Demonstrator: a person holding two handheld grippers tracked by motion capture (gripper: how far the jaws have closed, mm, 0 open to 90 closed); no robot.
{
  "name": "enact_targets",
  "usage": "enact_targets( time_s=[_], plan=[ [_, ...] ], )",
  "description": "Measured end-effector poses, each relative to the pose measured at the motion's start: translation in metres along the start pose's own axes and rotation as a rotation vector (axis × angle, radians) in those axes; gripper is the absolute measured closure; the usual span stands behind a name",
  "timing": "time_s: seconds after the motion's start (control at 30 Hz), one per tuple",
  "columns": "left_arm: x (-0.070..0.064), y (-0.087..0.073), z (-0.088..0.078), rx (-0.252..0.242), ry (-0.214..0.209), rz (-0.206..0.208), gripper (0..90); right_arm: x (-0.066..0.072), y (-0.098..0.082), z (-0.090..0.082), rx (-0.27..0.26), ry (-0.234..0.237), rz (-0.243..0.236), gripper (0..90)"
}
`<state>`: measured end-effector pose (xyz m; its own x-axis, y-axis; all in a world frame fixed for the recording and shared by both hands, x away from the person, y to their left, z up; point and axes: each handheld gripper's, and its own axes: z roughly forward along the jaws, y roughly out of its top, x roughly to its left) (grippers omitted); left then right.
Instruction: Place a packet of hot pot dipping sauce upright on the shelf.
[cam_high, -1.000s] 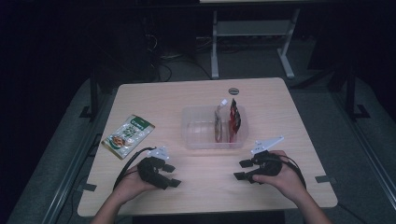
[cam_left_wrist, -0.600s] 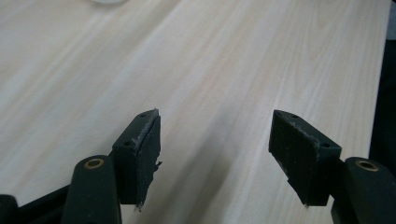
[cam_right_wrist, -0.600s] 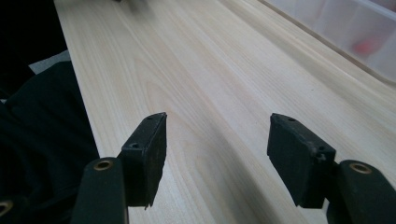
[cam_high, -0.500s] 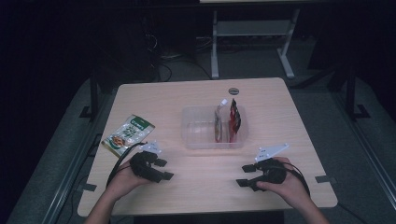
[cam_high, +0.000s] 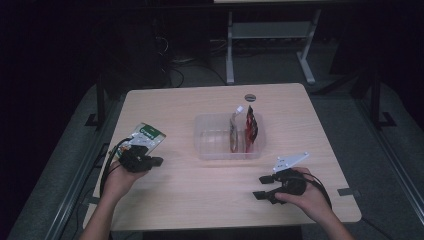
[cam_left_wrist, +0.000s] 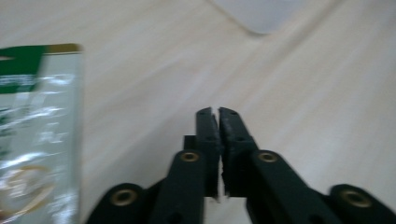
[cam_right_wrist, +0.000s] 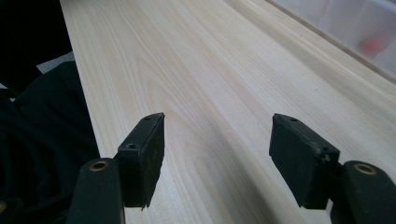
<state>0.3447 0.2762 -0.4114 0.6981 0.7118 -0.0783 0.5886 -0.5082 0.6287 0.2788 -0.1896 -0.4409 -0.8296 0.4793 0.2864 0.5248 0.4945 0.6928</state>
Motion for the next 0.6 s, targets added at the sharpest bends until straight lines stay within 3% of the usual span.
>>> enact_targets(
  time_s=[0.2,0.33,0.6],
  plan=[
    [0.023,0.006,-0.003,-0.008,0.078,-0.040,89.8,-0.002,-0.001,0.003,-0.004,0.011,0.000,33.7],
    [0.042,0.009,0.000,-0.008,0.104,-0.064,89.8,-0.003,-0.001,0.004,0.001,0.022,0.006,33.4],
    [0.078,0.018,0.005,0.021,0.241,-0.086,89.8,-0.003,-0.001,0.005,0.013,0.018,0.000,32.6]
  ],
)
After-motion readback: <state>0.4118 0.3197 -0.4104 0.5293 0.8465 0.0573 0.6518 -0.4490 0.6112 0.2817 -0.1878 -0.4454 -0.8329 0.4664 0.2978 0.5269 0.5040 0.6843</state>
